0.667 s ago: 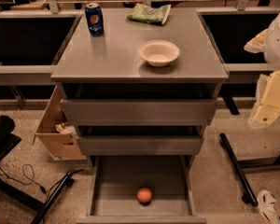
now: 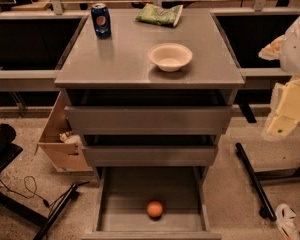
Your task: Pick orange from bottom drawer and place on counter
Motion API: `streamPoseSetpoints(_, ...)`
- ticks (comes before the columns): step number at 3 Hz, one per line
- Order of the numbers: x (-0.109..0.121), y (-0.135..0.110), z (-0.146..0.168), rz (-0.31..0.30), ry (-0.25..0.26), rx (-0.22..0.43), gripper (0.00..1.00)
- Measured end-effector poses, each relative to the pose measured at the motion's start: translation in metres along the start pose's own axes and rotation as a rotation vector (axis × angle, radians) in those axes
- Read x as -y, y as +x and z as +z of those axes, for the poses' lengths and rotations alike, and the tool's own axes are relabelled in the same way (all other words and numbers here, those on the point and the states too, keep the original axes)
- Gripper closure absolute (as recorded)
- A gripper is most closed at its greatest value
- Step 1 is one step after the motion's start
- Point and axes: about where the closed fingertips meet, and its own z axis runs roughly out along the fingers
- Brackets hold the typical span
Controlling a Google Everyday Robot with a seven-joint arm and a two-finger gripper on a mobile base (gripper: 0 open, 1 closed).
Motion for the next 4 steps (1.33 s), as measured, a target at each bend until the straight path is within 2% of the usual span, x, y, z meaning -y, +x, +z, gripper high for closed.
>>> streamPoseSetpoints(1, -0.023, -0.009, 0.025, 0.037, -0.006, 0.044, 0.00)
streamPoseSetpoints(3, -0.081, -0.008, 0.110, 0.154, 0.049, 0.062, 0.00)
streamPoseSetpoints(4, -0.117, 0.004, 0.185, 0.204, 0.068, 0.071, 0.00)
